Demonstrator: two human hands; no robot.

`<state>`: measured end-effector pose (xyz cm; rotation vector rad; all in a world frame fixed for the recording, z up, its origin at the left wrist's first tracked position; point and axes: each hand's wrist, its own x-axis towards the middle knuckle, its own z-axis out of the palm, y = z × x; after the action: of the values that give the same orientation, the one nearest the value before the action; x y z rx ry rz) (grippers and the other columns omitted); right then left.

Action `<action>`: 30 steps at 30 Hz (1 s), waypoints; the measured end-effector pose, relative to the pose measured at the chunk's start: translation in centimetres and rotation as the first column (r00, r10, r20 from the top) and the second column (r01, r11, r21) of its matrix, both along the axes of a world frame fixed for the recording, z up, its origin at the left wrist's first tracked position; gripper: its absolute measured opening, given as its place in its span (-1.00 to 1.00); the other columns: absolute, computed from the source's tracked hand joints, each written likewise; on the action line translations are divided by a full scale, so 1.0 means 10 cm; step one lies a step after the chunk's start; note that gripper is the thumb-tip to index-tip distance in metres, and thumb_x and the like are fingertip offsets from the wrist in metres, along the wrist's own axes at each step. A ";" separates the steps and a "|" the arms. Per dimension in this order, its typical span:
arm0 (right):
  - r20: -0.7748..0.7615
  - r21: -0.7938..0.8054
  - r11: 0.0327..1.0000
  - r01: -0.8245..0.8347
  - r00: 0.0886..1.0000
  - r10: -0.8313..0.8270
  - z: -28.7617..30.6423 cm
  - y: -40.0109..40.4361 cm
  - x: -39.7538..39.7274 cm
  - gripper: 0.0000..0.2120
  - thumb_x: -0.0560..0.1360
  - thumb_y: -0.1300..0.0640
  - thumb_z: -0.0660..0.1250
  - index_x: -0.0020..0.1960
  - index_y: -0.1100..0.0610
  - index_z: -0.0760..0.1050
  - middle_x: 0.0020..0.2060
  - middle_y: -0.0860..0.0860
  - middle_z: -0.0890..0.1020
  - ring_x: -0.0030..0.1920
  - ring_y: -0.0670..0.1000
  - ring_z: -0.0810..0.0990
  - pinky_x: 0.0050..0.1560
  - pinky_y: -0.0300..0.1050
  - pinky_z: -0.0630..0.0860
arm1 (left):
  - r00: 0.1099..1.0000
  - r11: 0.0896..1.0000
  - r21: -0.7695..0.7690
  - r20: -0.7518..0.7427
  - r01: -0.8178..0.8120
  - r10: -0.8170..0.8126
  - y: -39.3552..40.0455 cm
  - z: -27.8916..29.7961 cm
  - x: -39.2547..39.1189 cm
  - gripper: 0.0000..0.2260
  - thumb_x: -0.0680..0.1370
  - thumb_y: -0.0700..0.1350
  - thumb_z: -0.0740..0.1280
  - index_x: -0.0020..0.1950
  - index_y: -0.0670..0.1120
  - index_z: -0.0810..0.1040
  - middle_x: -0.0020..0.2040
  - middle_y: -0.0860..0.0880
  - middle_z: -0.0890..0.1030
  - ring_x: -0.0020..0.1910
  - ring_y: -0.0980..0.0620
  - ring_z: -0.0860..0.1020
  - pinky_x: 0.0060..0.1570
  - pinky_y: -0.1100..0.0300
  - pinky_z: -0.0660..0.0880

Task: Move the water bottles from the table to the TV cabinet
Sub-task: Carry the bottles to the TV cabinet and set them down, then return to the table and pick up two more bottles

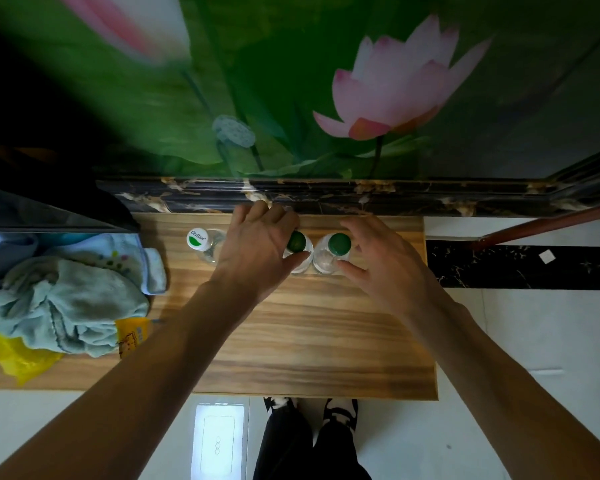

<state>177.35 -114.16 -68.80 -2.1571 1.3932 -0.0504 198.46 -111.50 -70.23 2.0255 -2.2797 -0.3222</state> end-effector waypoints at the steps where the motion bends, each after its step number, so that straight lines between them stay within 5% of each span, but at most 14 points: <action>1: 0.004 -0.005 1.000 -0.003 1.000 0.003 0.03 0.01 -0.01 -0.46 0.53 0.02 0.45 0.44 0.04 0.37 0.35 -0.03 0.47 0.17 0.02 0.62 0.08 -0.06 0.56 | 1.000 1.000 0.003 0.005 0.002 -0.002 0.02 0.01 -0.01 -0.63 0.47 0.17 0.48 0.14 -0.04 0.61 0.07 -0.03 0.65 0.09 -0.14 0.55 0.14 0.01 0.26; 6: 0.040 -0.055 0.998 -0.017 0.999 0.019 0.26 0.14 -0.08 -0.39 0.54 -0.06 0.43 0.51 0.00 0.28 0.43 -0.04 0.42 0.37 0.02 0.49 0.20 -0.04 0.52 | 0.997 1.000 -0.024 -0.076 -0.014 0.012 0.12 0.12 0.00 -0.60 0.49 0.13 0.48 0.24 -0.04 0.59 0.16 -0.03 0.62 0.13 -0.13 0.55 0.18 0.00 0.38; 9: 0.008 -0.061 0.997 -0.042 0.999 0.043 0.50 0.24 -0.15 -0.30 0.59 -0.15 0.33 0.61 0.00 0.13 0.58 -0.05 0.25 0.55 -0.03 0.27 0.42 -0.21 0.23 | 0.987 0.996 -0.072 -0.157 -0.051 0.039 0.21 0.35 0.00 -0.55 0.55 0.13 0.41 0.36 -0.07 0.55 0.25 -0.05 0.60 0.17 -0.14 0.54 0.20 -0.04 0.45; 11: -0.007 -0.079 0.995 -0.057 0.998 0.057 0.70 0.31 -0.19 -0.24 0.60 -0.20 0.29 0.66 -0.01 0.03 0.64 -0.06 0.13 0.62 -0.06 0.11 0.48 -0.22 0.06 | 0.982 0.994 -0.093 -0.188 -0.055 0.037 0.32 0.58 0.01 -0.51 0.59 0.14 0.36 0.44 -0.09 0.49 0.35 -0.06 0.57 0.26 -0.14 0.54 0.29 -0.08 0.48; 18: -0.013 -0.213 0.968 -0.132 0.991 0.133 1.91 0.67 -0.31 -0.17 0.60 -0.27 0.23 0.67 0.03 -0.07 0.67 -0.07 -0.01 0.66 -0.09 -0.14 0.63 -0.06 0.00 | 0.954 0.970 -0.186 -0.282 -0.154 0.098 1.11 1.85 0.05 -0.44 0.61 0.04 0.39 0.55 -0.13 0.38 0.52 -0.08 0.45 0.47 -0.11 0.44 0.50 0.03 0.34; 23: -0.015 -0.280 0.940 -0.195 0.980 0.199 2.84 0.89 -0.23 -0.17 0.61 -0.32 0.17 0.67 0.01 -0.12 0.67 -0.07 -0.03 0.66 -0.07 -0.13 0.64 0.10 0.04 | 0.933 0.927 -0.259 -0.307 -0.272 0.188 1.67 2.76 0.15 -0.41 0.62 0.04 0.38 0.57 -0.21 0.35 0.54 -0.14 0.43 0.55 -0.15 0.38 0.48 -0.19 0.35; 30: 0.053 -0.423 0.867 -0.265 0.948 0.315 3.97 1.41 0.17 -0.16 0.58 -0.35 0.19 0.67 0.06 -0.01 0.67 -0.03 0.07 0.66 -0.04 -0.06 0.63 0.12 0.06 | 0.887 0.796 -0.398 -0.274 -0.456 0.371 2.59 3.90 0.43 -0.37 0.61 0.07 0.36 0.59 -0.18 0.31 0.58 -0.12 0.38 0.61 -0.15 0.30 0.51 -0.22 0.31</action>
<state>179.03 -100.10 -29.12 -2.6420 1.0409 -0.3856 202.74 -85.64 -31.26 2.0575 -1.5480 0.0573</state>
